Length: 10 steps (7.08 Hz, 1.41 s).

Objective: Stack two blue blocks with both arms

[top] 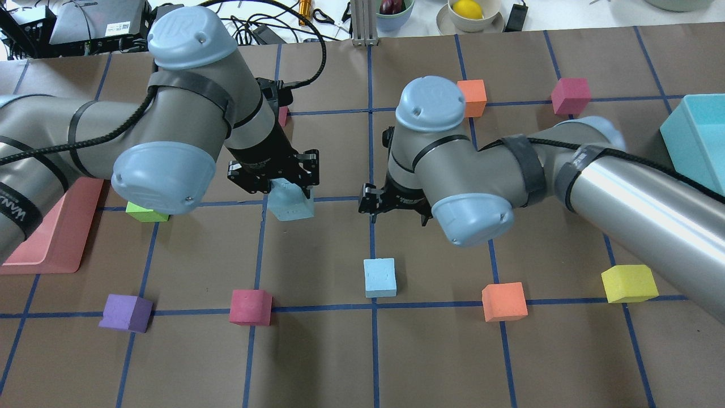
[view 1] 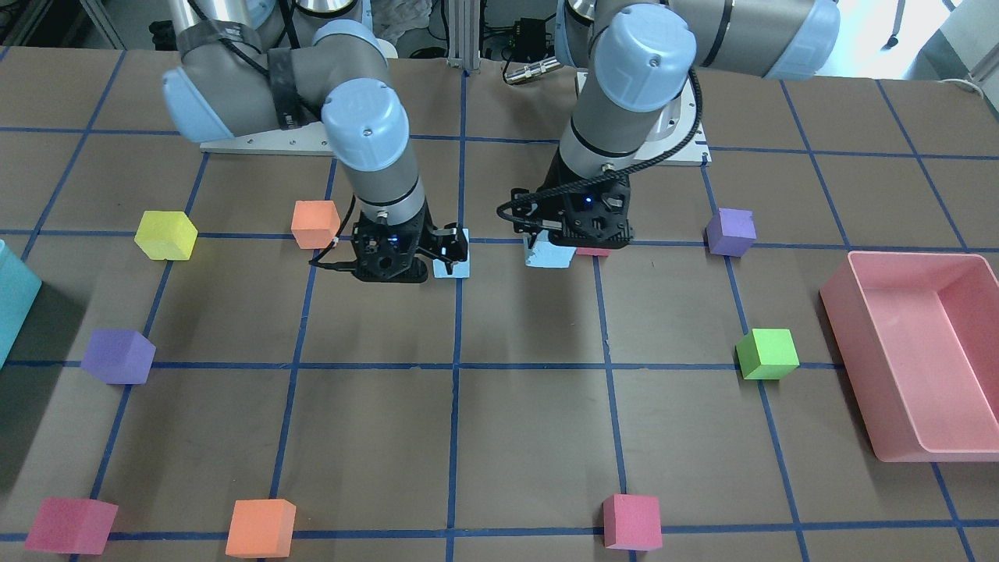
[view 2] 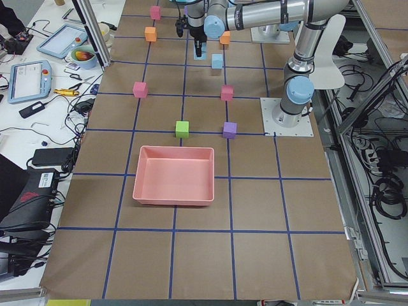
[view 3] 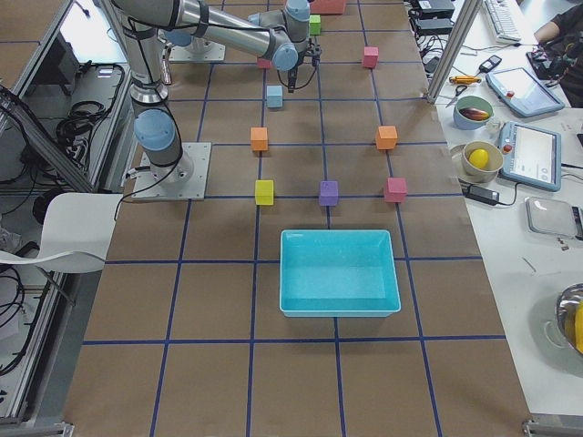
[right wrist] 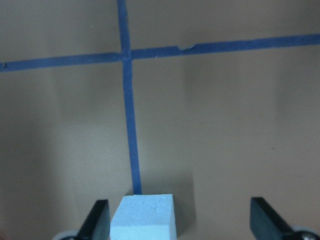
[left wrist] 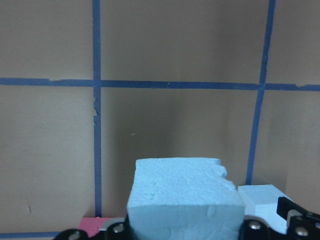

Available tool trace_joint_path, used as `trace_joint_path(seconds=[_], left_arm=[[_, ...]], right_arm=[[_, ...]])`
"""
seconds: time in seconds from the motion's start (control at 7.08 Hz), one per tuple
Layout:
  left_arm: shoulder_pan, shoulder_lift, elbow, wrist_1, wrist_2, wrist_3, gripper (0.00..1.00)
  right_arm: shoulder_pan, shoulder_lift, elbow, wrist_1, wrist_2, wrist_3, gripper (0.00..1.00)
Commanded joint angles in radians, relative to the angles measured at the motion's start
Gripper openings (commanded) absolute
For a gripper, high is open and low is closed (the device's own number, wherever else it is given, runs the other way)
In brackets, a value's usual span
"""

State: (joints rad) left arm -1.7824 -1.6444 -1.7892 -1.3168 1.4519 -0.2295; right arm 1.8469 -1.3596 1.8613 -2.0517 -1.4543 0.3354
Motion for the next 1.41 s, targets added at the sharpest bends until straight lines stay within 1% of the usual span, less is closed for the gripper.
trace_joint_path(seconds=[0.0,0.14,0.28,0.42,0.71,0.85,0.99,1.13,1.27], left_arm=[[-0.153,-0.018,-0.012,0.014,0.005,-0.113,0.46],[-0.188,-0.035,-0.016,0.014,0.002,-0.135,0.46],[-0.211,-0.057,-0.025,0.019,0.005,-0.136,0.46],[-0.247,-0.081,-0.029,0.057,0.007,-0.154,0.46],[-0.273,-0.144,-0.032,0.123,0.005,-0.281,0.46],[-0.278,-0.173,-0.048,0.17,0.008,-0.31,0.46],[-0.282,-0.195,-0.071,0.23,0.011,-0.312,0.46],[-0.294,-0.21,-0.085,0.266,0.01,-0.317,0.46],[-0.314,-0.201,-0.09,0.266,0.022,-0.315,0.46]], right_arm=[[-0.176,-0.027,-0.046,0.073,-0.003,-0.193,1.0],[-0.237,-0.065,-0.075,0.14,-0.039,-0.225,1.0],[-0.279,-0.09,-0.141,0.276,-0.037,-0.242,1.0],[-0.294,-0.092,-0.239,0.401,-0.04,-0.277,1.0],[-0.296,-0.095,-0.435,0.598,-0.058,-0.279,1.0],[-0.296,-0.09,-0.479,0.632,-0.128,-0.28,1.0],[-0.298,-0.092,-0.479,0.639,-0.155,-0.28,1.0],[-0.304,-0.089,-0.478,0.631,-0.15,-0.282,1.0],[-0.311,-0.092,-0.478,0.634,-0.152,-0.283,1.0]])
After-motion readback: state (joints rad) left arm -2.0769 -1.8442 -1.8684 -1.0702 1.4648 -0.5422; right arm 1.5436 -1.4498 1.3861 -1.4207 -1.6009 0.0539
